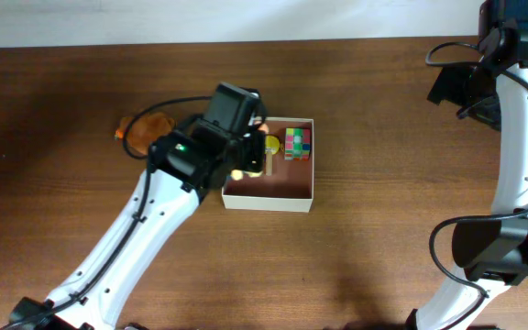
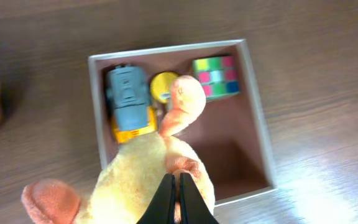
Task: Pack container
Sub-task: 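Lift the plush mouse and carry it into the box's lower part, then open the left gripper and raise it back toward the teddy bear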
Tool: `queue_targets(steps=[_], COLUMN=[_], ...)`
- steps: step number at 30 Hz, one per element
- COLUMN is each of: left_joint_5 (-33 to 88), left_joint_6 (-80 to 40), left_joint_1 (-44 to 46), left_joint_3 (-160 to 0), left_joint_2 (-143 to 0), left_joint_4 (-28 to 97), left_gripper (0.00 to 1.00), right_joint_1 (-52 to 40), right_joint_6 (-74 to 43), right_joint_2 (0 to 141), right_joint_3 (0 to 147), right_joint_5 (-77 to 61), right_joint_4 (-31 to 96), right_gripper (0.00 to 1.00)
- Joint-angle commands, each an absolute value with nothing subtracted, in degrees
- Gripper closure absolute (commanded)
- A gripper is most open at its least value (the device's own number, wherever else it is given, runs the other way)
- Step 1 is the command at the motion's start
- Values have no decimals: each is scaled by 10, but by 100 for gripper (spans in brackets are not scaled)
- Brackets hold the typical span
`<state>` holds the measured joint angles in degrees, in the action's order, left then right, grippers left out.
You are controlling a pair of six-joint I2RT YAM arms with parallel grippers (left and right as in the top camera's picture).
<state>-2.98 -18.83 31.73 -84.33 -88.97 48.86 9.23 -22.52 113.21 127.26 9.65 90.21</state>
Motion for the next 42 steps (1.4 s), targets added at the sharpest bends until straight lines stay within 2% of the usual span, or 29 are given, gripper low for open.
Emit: queue_targets(steps=[1, 12, 34, 35, 36, 38, 39, 42], left_joint_5=[-27, -22, 29, 33, 33, 32, 32, 32], left_joint_6=[-219, -218, -244, -244, -244, -244, -244, -244], left_joint_1=[337, 374, 392, 394, 395, 397, 397, 396], left_joint_3=[-855, -856, -855, -855, -855, -855, -855, -856], left_joint_2=[-919, -992, -1052, -1052, -1052, -1052, -1052, -1052], left_joint_4=[475, 391, 371, 371, 371, 371, 369, 364], left_gripper=[98, 98, 98, 96, 87, 58, 49, 35], right_joint_1=[94, 94, 94, 94, 94, 94, 94, 94], right_joint_6=[-232, -232, -232, -232, -232, -232, -232, -232], right_joint_2=[1136, 1136, 1136, 1136, 1136, 1136, 1136, 1136], right_joint_3=[1270, 1270, 1270, 1270, 1270, 1270, 1270, 1270], right_joint_5=[106, 106, 106, 106, 106, 106, 106, 106], right_joint_4=[902, 902, 902, 902, 902, 902, 902, 902], right_gripper=[1, 1, 1, 1, 1, 1, 1, 1])
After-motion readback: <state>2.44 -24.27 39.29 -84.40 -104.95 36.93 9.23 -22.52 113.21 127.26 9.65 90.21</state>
